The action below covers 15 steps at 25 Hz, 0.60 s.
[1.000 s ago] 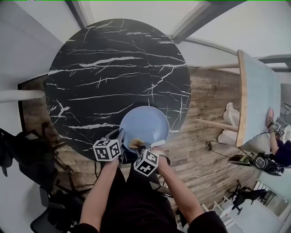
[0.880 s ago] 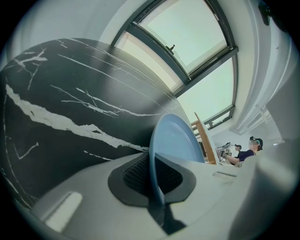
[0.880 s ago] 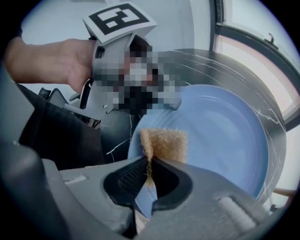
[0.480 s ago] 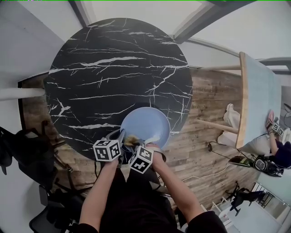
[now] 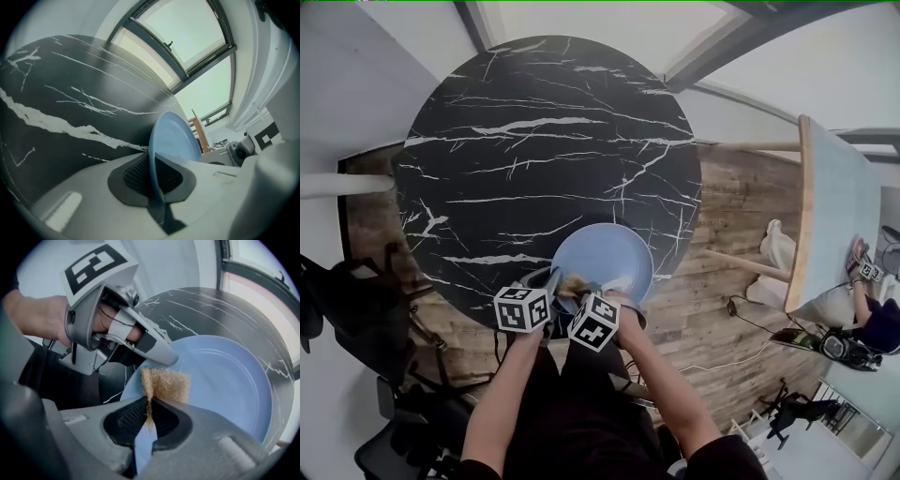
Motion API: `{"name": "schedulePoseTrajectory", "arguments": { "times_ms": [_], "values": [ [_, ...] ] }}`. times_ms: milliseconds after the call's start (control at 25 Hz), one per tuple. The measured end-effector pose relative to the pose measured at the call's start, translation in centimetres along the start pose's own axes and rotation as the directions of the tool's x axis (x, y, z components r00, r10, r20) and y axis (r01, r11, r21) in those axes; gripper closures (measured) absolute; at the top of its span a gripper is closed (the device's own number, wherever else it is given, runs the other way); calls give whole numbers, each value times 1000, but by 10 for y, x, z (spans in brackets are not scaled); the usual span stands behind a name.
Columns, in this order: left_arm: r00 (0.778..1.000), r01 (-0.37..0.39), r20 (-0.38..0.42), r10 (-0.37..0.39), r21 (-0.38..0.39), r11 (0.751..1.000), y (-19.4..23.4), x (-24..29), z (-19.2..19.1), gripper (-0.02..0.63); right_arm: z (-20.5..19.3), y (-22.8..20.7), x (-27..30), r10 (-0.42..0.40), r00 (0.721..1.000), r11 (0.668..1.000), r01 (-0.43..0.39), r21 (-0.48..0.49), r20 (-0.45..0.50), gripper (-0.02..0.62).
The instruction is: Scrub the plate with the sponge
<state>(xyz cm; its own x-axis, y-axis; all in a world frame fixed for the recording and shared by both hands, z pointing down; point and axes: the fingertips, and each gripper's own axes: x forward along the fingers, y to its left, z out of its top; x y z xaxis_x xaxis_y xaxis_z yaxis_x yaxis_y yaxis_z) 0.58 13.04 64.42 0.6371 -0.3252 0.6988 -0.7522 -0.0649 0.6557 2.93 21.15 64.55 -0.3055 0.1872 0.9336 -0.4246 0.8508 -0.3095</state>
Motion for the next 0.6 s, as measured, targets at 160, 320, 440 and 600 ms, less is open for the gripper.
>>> {"name": "schedulePoseTrajectory", "arguments": {
  "times_ms": [160,320,440,600],
  "values": [
    [1000,-2,3,2,-6,1000,0,0,-1,588,3,-9,-2,1,1000,1000,-2,-18,-5,571],
    [1000,0,2,0,-5,1000,0,0,-1,588,4,-11,-5,26,999,999,-27,-33,-18,571],
    [1000,3,1,-3,-8,1000,0,0,0,588,5,-15,-5,28,999,998,-30,-52,-31,571],
    [1000,8,3,-8,-13,1000,0,0,-1,588,4,-18,-7,50,998,996,-53,-65,-46,571]
  ]
}}
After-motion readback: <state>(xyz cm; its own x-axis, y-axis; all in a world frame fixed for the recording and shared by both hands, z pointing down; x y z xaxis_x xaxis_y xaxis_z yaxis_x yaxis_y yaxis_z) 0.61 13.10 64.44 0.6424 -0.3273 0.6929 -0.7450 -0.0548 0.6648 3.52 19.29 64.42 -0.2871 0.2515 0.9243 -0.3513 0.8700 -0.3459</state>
